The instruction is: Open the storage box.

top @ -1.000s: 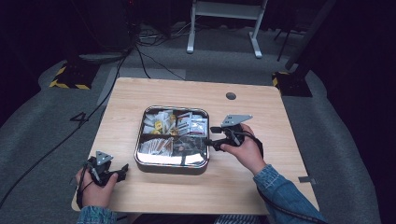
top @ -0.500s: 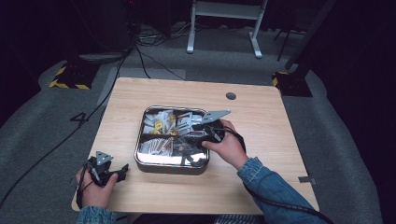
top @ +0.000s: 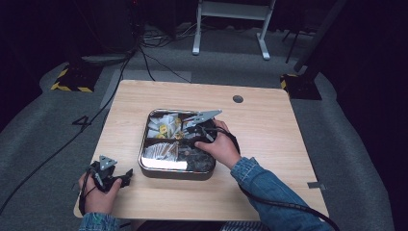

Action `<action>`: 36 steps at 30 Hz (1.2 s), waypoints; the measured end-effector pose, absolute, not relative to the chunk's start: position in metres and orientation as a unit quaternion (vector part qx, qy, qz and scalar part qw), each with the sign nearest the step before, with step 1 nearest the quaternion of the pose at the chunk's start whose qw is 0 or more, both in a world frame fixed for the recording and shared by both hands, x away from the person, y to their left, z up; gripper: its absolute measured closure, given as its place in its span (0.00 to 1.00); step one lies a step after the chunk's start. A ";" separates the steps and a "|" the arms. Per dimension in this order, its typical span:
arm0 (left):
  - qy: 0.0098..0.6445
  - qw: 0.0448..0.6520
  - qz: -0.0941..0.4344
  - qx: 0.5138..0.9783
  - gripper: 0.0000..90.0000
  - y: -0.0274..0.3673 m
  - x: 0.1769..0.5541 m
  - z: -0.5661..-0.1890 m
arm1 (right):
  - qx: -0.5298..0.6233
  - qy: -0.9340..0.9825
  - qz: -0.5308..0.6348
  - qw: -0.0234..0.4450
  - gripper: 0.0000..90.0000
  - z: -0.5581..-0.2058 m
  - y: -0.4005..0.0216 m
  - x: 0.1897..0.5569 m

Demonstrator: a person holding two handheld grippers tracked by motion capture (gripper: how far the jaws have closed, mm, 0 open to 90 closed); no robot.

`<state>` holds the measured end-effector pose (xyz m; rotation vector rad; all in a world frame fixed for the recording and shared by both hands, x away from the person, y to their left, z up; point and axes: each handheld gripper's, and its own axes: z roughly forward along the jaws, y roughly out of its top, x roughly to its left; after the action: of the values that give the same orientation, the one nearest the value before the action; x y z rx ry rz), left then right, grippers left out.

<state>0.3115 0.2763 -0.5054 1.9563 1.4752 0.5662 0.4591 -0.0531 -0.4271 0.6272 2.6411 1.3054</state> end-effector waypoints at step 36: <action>0.554 0.309 0.212 0.743 0.20 0.274 0.312 -0.505 | 0.200 0.892 0.396 0.089 0.65 -0.441 -0.027 0.463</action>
<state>0.3125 0.2739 -0.5054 1.9638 1.4640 0.5614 0.4634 -0.0274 -0.4411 0.5952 2.6529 1.1784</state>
